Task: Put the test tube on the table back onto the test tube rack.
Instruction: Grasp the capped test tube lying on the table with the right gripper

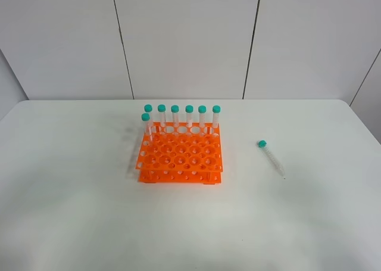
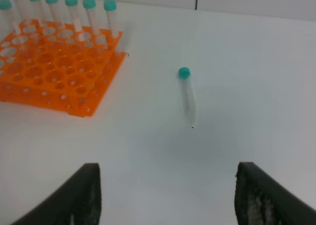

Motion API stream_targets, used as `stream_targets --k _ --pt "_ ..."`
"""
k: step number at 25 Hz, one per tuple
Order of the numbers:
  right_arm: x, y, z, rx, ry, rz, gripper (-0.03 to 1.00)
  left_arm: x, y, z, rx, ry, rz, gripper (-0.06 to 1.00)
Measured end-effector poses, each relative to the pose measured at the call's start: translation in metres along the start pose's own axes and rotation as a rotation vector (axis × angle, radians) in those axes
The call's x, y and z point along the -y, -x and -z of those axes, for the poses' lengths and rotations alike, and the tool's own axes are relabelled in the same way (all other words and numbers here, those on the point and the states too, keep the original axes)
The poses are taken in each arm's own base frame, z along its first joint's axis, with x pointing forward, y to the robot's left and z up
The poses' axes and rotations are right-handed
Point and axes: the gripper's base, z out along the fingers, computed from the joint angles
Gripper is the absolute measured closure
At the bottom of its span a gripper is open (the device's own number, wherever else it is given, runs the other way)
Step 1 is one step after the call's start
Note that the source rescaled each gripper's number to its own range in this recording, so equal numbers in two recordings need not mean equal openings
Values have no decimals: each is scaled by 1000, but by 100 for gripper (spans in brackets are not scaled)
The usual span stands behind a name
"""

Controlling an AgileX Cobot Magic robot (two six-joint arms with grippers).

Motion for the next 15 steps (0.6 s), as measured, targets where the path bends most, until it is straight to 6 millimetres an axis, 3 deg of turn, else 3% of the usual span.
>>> stream_targets --k 15 --pt "0 0 0 0 0 0 34 0 0 0 0 0 0 -6"
